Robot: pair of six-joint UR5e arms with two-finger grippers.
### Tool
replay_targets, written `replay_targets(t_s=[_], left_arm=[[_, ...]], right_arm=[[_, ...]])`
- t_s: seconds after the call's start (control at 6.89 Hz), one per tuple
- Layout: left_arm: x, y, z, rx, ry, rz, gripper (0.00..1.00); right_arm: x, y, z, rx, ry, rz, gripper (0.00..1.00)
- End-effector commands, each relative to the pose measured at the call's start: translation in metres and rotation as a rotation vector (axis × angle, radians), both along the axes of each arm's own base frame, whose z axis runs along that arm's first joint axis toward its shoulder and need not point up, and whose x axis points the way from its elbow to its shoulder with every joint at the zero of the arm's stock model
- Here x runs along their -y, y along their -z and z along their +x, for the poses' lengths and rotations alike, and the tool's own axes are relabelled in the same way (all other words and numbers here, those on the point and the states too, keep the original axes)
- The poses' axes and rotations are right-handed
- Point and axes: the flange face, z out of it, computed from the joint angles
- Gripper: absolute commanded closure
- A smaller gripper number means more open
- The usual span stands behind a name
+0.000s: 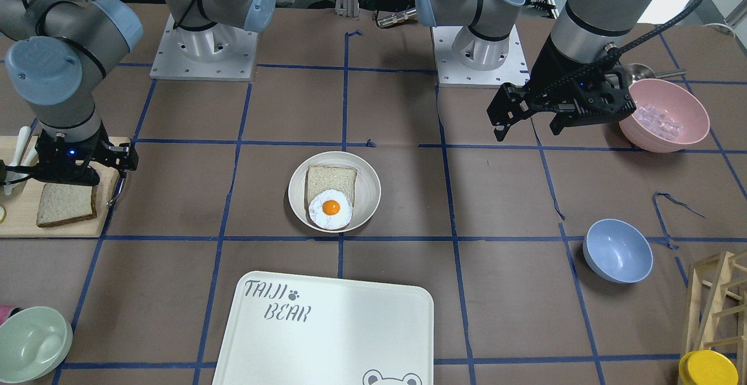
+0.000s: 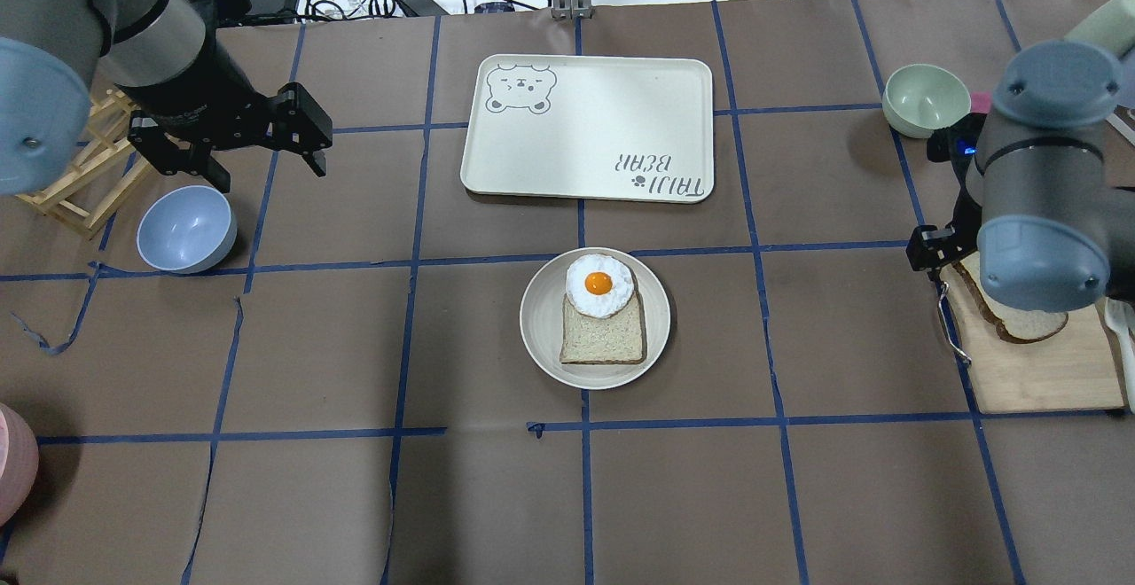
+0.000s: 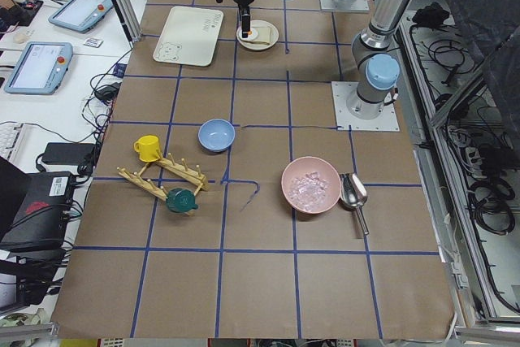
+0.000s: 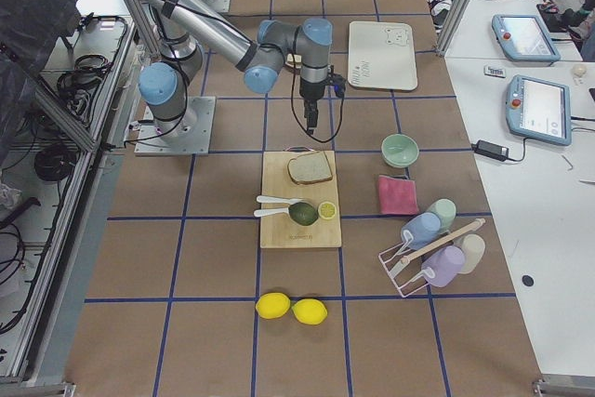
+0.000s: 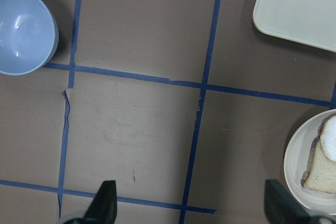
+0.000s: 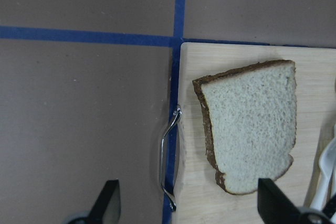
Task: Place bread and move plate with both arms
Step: 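Lower the right gripper onto the bread slice on the board and grasp it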
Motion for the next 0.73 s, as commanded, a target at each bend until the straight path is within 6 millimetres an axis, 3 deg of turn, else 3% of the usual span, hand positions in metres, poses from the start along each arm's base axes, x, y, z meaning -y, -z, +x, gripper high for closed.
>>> replay_targets(t_s=[0.0, 0.29, 0.58], left_arm=[[0.0, -0.001, 0.0, 0.0, 0.0, -0.001, 0.0], [0.0, -0.001, 0.0, 0.005, 0.0, -0.001, 0.0], [0.0, -0.001, 0.001, 0.006, 0.0, -0.002, 0.0]], right_arm=[[-0.01, 0.043, -0.023, 0.026, -0.074, 0.073, 0.46], [-0.011, 0.044, -0.034, 0.023, -0.119, 0.084, 0.47], [-0.005, 0.04, -0.042, -0.017, -0.304, 0.07, 0.47]])
